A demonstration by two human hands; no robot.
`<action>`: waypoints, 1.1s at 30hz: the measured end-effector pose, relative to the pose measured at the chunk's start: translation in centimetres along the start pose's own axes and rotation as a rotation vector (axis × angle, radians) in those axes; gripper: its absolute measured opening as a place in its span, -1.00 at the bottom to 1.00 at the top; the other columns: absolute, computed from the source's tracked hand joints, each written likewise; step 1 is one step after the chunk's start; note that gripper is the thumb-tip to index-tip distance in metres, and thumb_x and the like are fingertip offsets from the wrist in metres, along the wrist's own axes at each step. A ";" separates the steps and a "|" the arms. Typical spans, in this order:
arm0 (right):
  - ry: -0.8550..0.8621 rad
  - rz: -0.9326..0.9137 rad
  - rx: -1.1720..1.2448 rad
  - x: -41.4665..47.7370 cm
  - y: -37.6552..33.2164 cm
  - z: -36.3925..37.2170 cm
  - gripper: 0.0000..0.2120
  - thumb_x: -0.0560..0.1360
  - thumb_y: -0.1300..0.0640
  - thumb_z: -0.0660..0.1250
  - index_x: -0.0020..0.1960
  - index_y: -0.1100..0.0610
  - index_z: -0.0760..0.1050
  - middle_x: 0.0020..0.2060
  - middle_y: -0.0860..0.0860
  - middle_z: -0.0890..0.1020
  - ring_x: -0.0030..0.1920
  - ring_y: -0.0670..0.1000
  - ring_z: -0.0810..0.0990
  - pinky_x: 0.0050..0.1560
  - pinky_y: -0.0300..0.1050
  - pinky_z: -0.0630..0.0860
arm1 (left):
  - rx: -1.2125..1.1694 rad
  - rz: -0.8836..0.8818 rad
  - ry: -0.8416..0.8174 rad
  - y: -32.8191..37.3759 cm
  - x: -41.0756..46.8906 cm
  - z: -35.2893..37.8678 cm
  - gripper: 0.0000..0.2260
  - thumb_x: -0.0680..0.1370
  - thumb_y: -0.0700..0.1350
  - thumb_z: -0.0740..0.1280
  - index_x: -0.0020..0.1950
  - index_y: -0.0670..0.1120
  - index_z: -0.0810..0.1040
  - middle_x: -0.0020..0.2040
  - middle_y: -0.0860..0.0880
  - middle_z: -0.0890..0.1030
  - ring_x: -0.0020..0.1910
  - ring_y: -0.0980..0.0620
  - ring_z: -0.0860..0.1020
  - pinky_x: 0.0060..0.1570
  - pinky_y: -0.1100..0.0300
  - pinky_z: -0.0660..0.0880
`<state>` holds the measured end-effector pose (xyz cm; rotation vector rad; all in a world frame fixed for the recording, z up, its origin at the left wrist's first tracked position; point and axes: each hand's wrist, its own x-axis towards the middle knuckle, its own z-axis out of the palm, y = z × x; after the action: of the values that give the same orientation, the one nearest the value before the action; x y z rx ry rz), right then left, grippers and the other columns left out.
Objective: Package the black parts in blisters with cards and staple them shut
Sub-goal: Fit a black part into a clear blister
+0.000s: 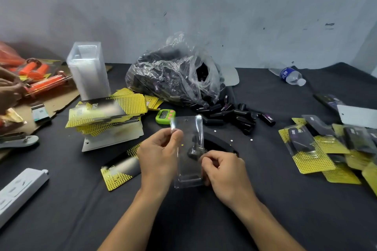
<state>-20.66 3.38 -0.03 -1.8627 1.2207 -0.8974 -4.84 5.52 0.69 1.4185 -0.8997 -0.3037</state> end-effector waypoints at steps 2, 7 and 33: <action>-0.038 -0.019 -0.031 -0.2 0.3 0.0 -0.80 0.57 0.07 0.37 -0.23 0.00 0.65 -0.45 -0.09 0.63 -0.39 -0.09 0.62 -0.23 -0.17 0.54 | 0.031 0.042 0.005 -0.2 0.1 0.0 -0.72 0.58 -0.08 0.47 -0.23 0.28 0.69 -0.28 0.07 0.71 -0.29 0.12 0.65 -0.29 0.30 0.53; 0.385 -0.156 -0.127 -0.2 0.4 -1.1 -0.86 0.43 0.03 0.57 -0.14 -0.04 0.61 -0.34 -0.17 0.62 -0.25 -0.13 0.59 -0.20 -0.35 0.43 | 0.026 -0.013 0.062 -0.8 0.7 -0.9 -0.79 0.60 0.06 0.36 -0.17 0.32 0.69 -0.26 0.11 0.71 -0.23 0.16 0.68 -0.16 0.07 0.64; -0.123 0.253 0.615 -0.5 -0.7 1.7 -0.59 0.63 0.14 0.38 0.46 0.03 0.43 0.00 0.04 0.77 0.06 0.09 0.74 0.07 0.15 0.69 | 0.158 -0.040 -0.191 -1.1 -0.1 0.3 -0.67 0.61 -0.24 0.39 0.31 0.08 0.63 -0.26 0.20 0.72 -0.35 0.20 0.66 -0.26 0.35 0.57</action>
<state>-19.04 4.35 -0.40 -1.2252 0.9381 -0.8771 -4.73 5.13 -0.41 1.5737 -1.0706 -0.4115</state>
